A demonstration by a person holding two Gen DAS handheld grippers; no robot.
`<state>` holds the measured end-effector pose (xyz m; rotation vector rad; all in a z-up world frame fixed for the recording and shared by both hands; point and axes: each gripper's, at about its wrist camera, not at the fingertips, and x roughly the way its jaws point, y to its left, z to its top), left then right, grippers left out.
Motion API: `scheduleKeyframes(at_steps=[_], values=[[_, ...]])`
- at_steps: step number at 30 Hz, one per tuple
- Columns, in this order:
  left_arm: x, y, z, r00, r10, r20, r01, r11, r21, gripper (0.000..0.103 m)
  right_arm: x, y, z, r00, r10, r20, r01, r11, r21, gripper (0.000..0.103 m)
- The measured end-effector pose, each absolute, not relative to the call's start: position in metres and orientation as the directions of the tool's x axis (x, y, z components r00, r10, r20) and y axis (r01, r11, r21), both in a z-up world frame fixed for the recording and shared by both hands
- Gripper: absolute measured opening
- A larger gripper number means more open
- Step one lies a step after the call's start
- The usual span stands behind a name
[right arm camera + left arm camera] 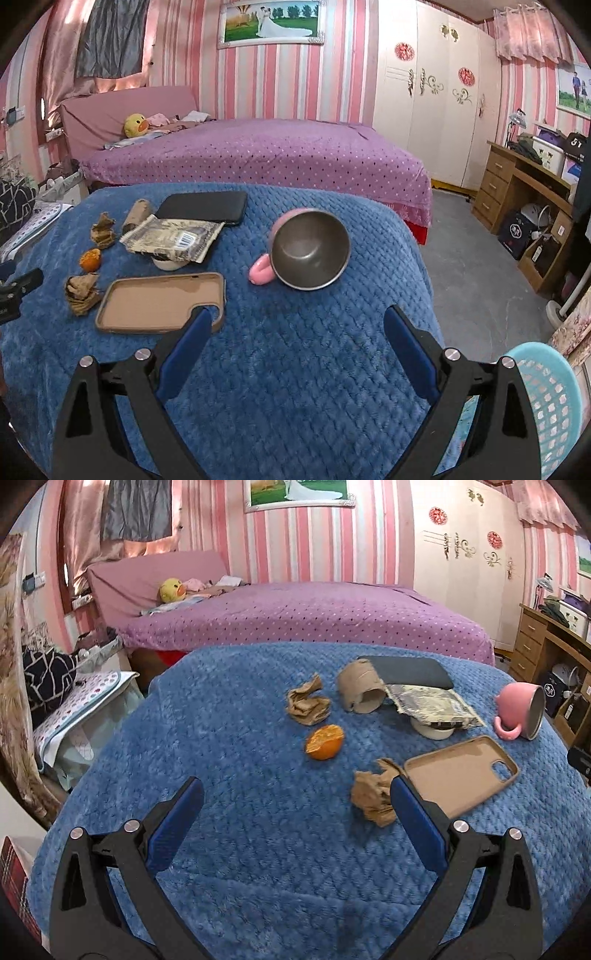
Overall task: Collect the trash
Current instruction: 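Move both open grippers back over the blue bed cover, then grasp the crumpled brown paper bag with the left gripper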
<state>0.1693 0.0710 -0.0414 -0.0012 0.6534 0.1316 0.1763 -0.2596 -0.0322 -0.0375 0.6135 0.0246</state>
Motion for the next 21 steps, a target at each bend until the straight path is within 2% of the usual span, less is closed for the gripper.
scheduleKeyframes(at_steps=[17,20,21], values=[[0.202,0.03,-0.067,0.758,0.075,-0.648,-0.059,0.997,0.047,0.097,0.179,-0.283,-0.058,0.787,-0.029,-0.616,0.002,0.999,-0.044,0.092],[0.206,0.026,-0.069,0.75,0.044,-0.66,-0.035,0.999,0.027,0.088,0.18,-0.283,-0.06,0.784,-0.027,-0.62,-0.002,0.999,-0.046,0.092],[0.207,0.025,-0.071,0.745,0.036,-0.666,-0.025,0.999,0.025,0.08,0.18,-0.282,-0.061,0.783,-0.028,-0.621,-0.004,0.999,-0.05,0.092]])
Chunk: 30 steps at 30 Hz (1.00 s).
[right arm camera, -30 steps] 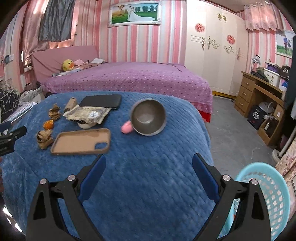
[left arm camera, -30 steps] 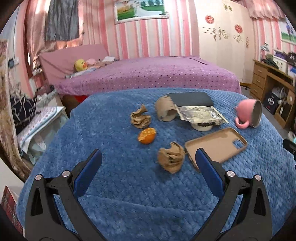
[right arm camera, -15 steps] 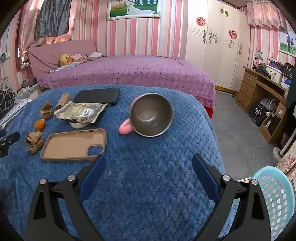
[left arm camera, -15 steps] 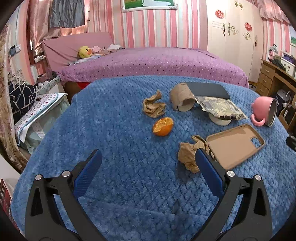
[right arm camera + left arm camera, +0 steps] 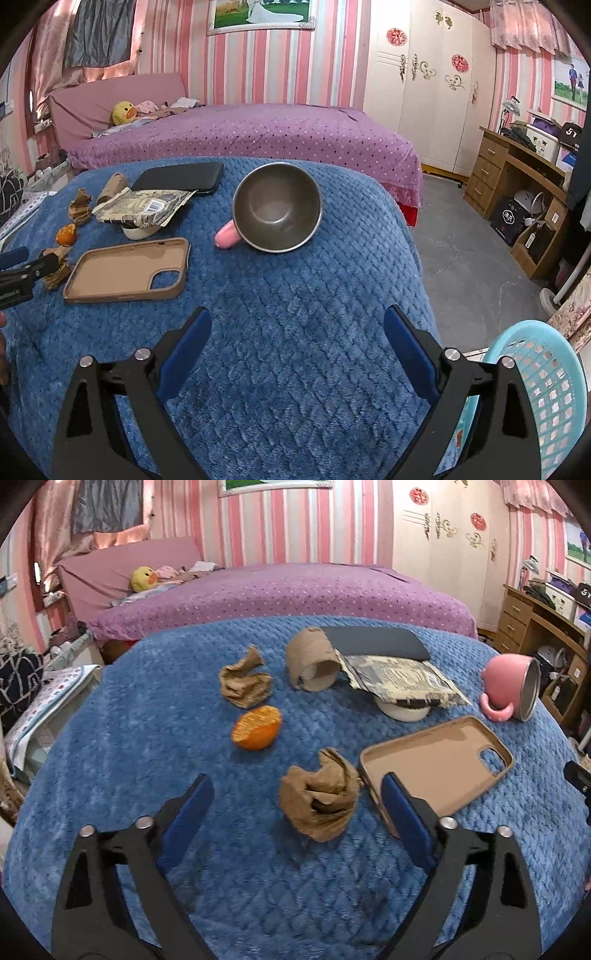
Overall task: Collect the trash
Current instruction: 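Grasp the crumpled brown paper bag with the left gripper, then grasp the printed snack wrapper with the right gripper while the left gripper holds the paper bag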
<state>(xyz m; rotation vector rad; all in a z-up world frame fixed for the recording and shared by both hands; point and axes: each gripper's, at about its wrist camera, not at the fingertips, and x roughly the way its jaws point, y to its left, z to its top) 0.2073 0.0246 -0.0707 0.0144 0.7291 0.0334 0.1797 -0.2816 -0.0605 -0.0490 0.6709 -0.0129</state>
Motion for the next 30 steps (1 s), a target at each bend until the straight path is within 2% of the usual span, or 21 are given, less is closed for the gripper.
scheduleKeyframes(at_steps=[1,2,4,6,12,17,22,26,30], values=[[0.209,0.024,-0.073,0.738,0.027,-0.675,-0.015,1.0,0.022,0.072,0.18,-0.28,-0.062,0.782,-0.03,-0.623,-0.007,0.998,-0.056,0.092],[0.21,0.023,-0.075,0.728,0.014,-0.685,-0.006,1.0,0.014,0.068,0.18,-0.279,-0.062,0.781,-0.031,-0.624,-0.008,0.998,-0.06,0.092],[0.213,0.023,-0.077,0.717,-0.008,-0.697,0.006,1.0,-0.005,0.048,0.179,-0.276,-0.062,0.782,-0.036,-0.622,-0.012,0.997,-0.073,0.092],[0.211,0.024,-0.078,0.716,-0.032,-0.697,0.02,0.999,-0.026,0.041,0.179,-0.272,-0.062,0.785,-0.042,-0.618,-0.016,0.996,-0.088,0.092],[0.203,0.034,-0.069,0.746,-0.024,-0.665,-0.006,0.999,-0.044,0.041,0.176,-0.258,-0.063,0.793,-0.055,-0.607,-0.03,0.991,-0.13,0.092],[0.196,0.05,-0.065,0.754,-0.004,-0.657,-0.032,0.999,-0.044,0.041,0.173,-0.246,-0.062,0.8,-0.018,-0.6,-0.055,0.993,-0.102,0.092],[0.19,0.073,-0.062,0.759,0.037,-0.65,-0.066,0.998,-0.021,0.041,0.18,-0.223,-0.067,0.783,-0.017,-0.622,-0.088,0.987,-0.138,0.092],[0.192,0.103,-0.058,0.755,0.06,-0.653,-0.137,0.988,-0.067,0.041,0.187,-0.203,-0.063,0.771,0.022,-0.637,-0.139,0.981,-0.134,0.092],[0.197,0.12,-0.061,0.745,0.102,-0.659,-0.191,0.98,-0.064,0.041,0.199,-0.18,-0.061,0.763,0.047,-0.644,-0.186,0.971,-0.149,0.092]])
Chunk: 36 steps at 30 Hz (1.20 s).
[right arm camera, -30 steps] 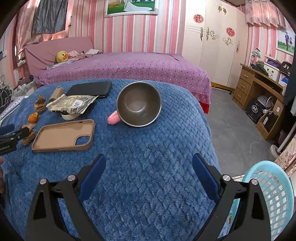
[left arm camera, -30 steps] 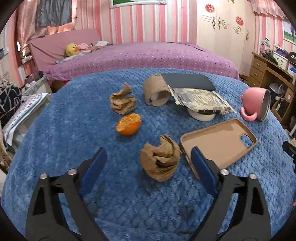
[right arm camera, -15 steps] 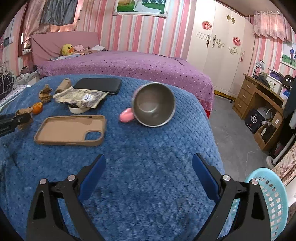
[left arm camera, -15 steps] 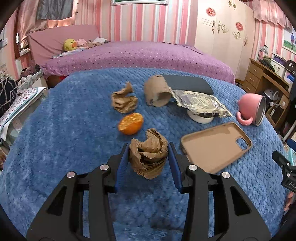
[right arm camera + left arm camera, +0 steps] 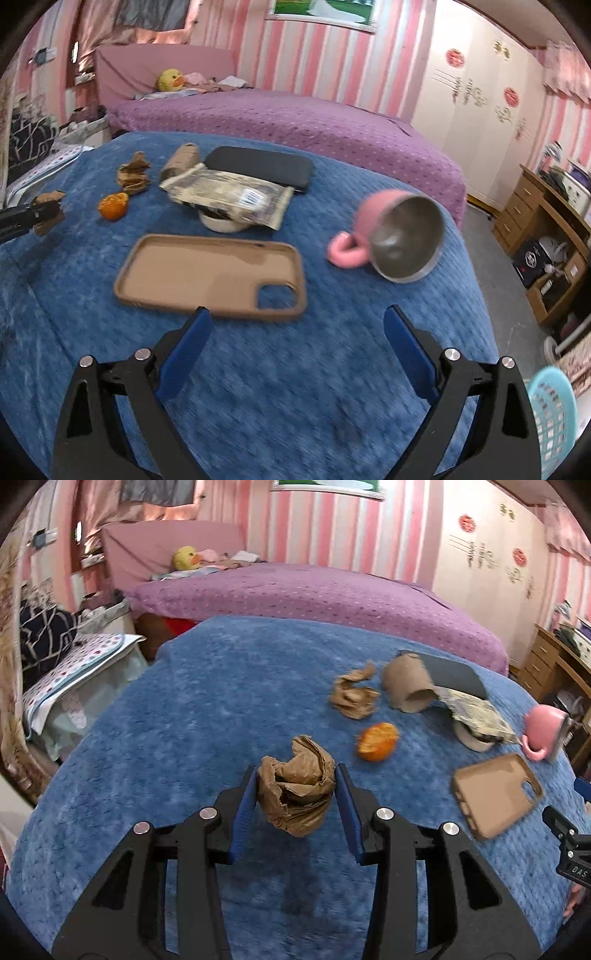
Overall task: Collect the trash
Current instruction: 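Grasp the printed snack wrapper with the right gripper while the left gripper holds the paper bag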
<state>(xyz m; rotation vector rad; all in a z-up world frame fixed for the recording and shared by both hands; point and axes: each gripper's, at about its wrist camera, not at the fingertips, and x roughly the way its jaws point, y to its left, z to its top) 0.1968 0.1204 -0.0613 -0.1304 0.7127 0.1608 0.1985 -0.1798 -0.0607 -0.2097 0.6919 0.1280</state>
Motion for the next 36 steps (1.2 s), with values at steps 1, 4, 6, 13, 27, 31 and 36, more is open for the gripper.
scheduleKeyframes(at_steps=[1,4,6,13,27,31,36], values=[[0.198,0.123,-0.062,0.741,0.113,-0.662,-0.201,0.978,-0.058,0.041,0.203,-0.173,-0.06,0.76,0.06,-0.647,-0.2,0.969,-0.145,0.092],[0.201,0.125,-0.062,0.736,0.159,-0.658,-0.223,0.975,-0.014,0.041,0.214,-0.158,-0.059,0.757,0.059,-0.651,-0.215,0.963,-0.162,0.092],[0.201,0.127,-0.059,0.739,0.165,-0.653,-0.229,0.973,-0.013,0.041,0.222,-0.151,-0.057,0.758,0.048,-0.65,-0.216,0.959,-0.182,0.092],[0.204,0.129,-0.06,0.729,0.171,-0.663,-0.232,0.973,-0.003,0.041,0.258,-0.114,-0.05,0.753,0.056,-0.655,-0.254,0.944,-0.211,0.092],[0.21,0.14,-0.067,0.706,0.163,-0.689,-0.238,0.971,-0.015,0.041,0.299,-0.084,-0.054,0.731,0.073,-0.679,-0.314,0.919,-0.239,0.049],[0.21,0.14,-0.067,0.707,0.163,-0.688,-0.238,0.971,-0.014,0.041,0.301,-0.087,-0.05,0.742,0.08,-0.666,-0.318,0.916,-0.244,0.026],[0.21,0.139,-0.067,0.708,0.167,-0.687,-0.238,0.971,-0.01,0.041,0.293,-0.091,-0.04,0.769,0.093,-0.632,-0.327,0.907,-0.264,0.01]])
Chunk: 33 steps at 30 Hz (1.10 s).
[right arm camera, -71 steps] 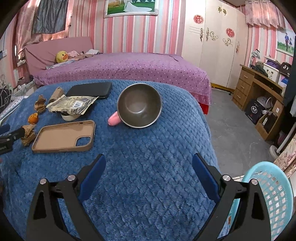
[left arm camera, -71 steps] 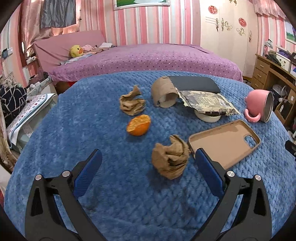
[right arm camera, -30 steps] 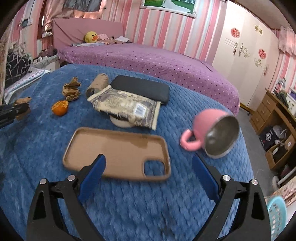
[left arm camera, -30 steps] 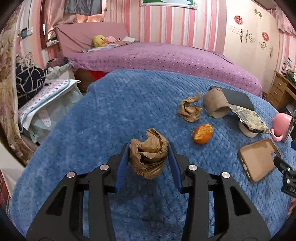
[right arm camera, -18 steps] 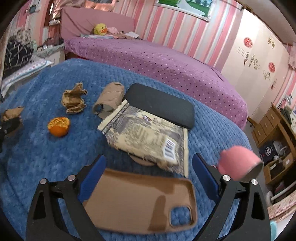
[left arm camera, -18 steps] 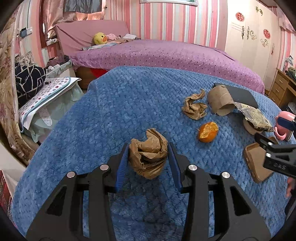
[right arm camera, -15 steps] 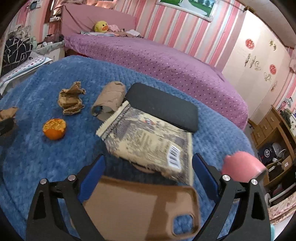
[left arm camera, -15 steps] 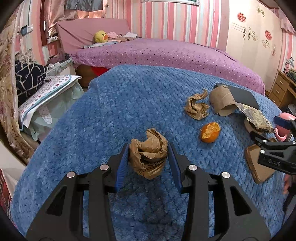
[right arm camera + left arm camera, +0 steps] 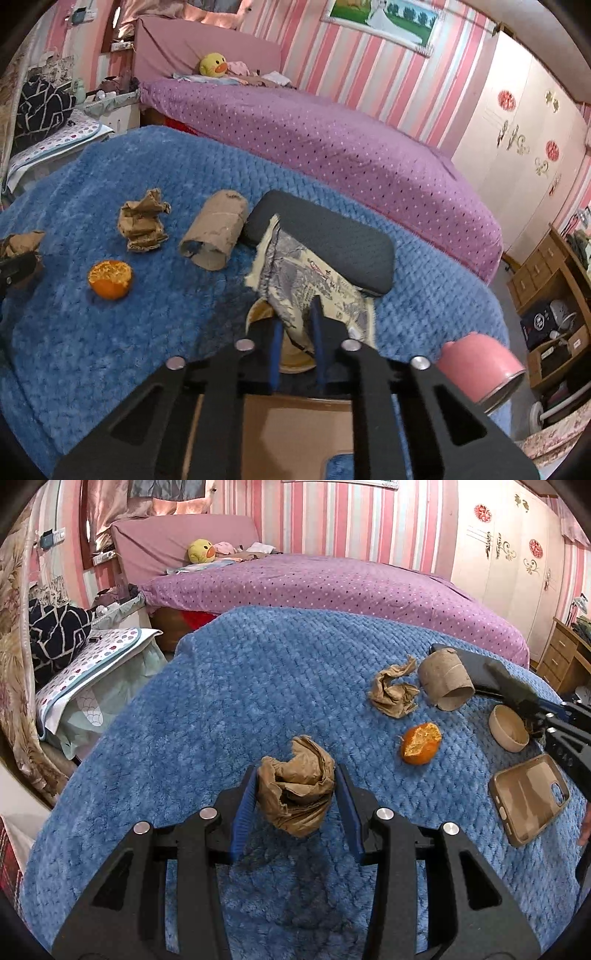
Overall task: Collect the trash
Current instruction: 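Grasp the printed snack wrapper with the right gripper while the left gripper holds the paper bag, then carry the paper bag and snack wrapper over the blue basket and release both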
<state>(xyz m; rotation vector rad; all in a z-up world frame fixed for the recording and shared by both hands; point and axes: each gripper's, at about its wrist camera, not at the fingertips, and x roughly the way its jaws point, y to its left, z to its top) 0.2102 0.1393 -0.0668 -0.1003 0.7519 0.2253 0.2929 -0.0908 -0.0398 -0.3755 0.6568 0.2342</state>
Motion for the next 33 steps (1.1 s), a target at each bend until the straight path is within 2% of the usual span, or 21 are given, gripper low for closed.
scheduleKeyframes(at_steps=[3,10,17,19,22,33], values=[[0.209,0.139,-0.064,0.712,0.173,-0.681,-0.241,0.97,-0.005,0.041,0.282,-0.101,-0.025,0.795,0.101,-0.598,-0.32,0.908,-0.271,0.006],[0.2,0.126,-0.055,0.727,0.173,-0.664,-0.222,0.975,0.011,0.041,0.244,-0.147,0.008,0.819,0.137,-0.557,-0.295,0.933,-0.205,0.005],[0.186,0.113,-0.044,0.757,0.095,-0.646,-0.165,0.985,-0.048,0.041,0.194,-0.198,0.023,0.834,0.142,-0.533,-0.263,0.952,-0.157,0.005],[0.181,0.108,-0.043,0.761,0.059,-0.646,-0.144,0.986,-0.079,0.04,0.178,-0.213,0.025,0.839,0.143,-0.524,-0.249,0.959,-0.138,0.005],[0.174,0.092,-0.042,0.769,0.051,-0.637,-0.118,0.991,-0.064,0.04,0.155,-0.238,0.024,0.846,0.14,-0.514,-0.222,0.97,-0.102,0.005],[0.145,0.008,-0.02,0.837,-0.077,-0.542,0.05,0.997,-0.064,0.04,0.101,-0.331,0.008,0.87,0.048,-0.491,-0.06,0.998,-0.008,0.005]])
